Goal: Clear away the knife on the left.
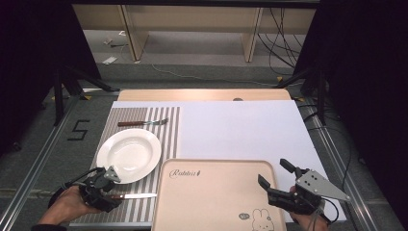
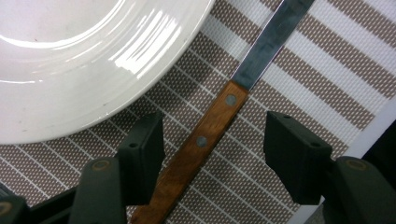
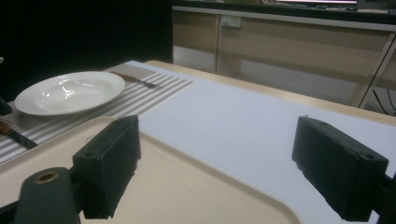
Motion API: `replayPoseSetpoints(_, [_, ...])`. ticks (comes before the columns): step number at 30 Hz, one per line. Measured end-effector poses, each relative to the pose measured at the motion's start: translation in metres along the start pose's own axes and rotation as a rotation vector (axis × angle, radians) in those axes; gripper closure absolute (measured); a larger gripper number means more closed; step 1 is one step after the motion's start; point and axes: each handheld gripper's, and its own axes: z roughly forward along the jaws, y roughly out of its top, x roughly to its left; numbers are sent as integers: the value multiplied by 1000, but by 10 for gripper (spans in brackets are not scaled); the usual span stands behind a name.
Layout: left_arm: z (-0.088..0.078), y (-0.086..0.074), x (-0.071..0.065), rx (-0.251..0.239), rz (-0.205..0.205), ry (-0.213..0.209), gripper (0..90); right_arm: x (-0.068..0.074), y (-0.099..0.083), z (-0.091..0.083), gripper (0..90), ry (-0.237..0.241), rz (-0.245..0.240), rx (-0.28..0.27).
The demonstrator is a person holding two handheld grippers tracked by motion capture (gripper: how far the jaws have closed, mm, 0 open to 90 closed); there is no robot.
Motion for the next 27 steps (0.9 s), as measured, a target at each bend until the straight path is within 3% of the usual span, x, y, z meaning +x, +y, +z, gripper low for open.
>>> replayPoseSetpoints(19, [9, 5, 6, 66, 9, -43, 551, 0, 0, 1, 167, 3, -7, -1])
replayPoseSetpoints(24, [10, 9, 5, 85, 34, -66, 631, 0, 0, 0, 168, 3, -6, -3])
replayPoseSetpoints(27, [10, 12, 4, 109, 33, -59, 678, 1, 0, 0, 168, 4, -12, 0])
